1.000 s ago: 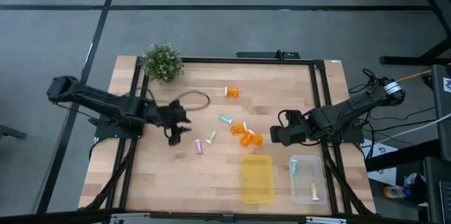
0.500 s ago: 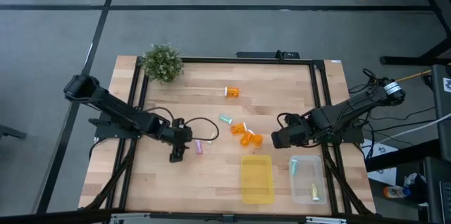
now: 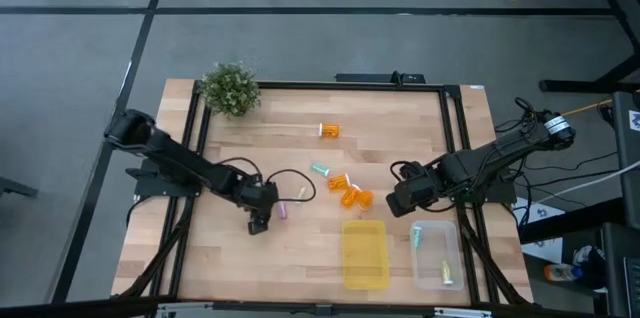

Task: Pick and place medicine bottles into bin by pill shape (circle, oval)
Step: Move the pills to the center

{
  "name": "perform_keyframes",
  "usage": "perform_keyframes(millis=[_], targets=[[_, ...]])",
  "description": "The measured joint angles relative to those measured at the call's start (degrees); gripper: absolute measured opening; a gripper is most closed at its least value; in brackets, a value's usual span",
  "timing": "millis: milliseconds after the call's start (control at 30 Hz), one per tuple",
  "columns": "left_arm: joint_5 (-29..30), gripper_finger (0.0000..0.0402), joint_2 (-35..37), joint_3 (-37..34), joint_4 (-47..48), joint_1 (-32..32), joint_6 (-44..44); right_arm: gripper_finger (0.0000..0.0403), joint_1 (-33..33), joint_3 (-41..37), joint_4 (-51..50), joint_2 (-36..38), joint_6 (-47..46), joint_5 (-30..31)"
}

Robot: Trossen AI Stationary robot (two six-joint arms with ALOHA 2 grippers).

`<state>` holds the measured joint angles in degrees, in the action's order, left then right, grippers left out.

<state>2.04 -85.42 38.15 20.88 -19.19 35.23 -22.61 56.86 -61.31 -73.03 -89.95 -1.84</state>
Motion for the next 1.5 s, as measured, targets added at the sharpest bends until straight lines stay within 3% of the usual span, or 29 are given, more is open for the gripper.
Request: perform_keyframes(millis=[267, 467, 833, 967, 1233, 1500], targets=[[-1.45, 0.0149, -10.48, 11.71, 9.05, 4.50, -2.84, 0.0182, 0.00, 0.00, 0.08, 0.00, 0.28, 0.69], [2.57, 0.0149, -17.59, 23.03, 6.85, 10.58, -9.69, 0.0182, 0.00, 0.00, 0.26, 0.00, 0.47, 2.71], [0.33, 0.0149, -33.49, 46.63, 7.64, 14.45, -17.89, 0.0182, 0.00, 0.00, 0.43, 0.00, 0.45, 2.75], [0.58, 0.0149, -34.11, 53.94, 11.49, 14.69, -19.63, 0.0182, 0.00, 0.00, 0.35, 0.00, 0.46, 2.75], [3.36, 0.0149, -30.05, 59.68, 35.08, 18.18, -22.81, 0.0182, -1.40, 0.00, 0.26, 0.02, 0.45, 2.66], [3.44, 0.0149, -30.12, 59.67, 34.30, 32.56, -21.85, 0.0182, -3.53, 0.00, 0.56, 0.04, 0.09, 2.71]])
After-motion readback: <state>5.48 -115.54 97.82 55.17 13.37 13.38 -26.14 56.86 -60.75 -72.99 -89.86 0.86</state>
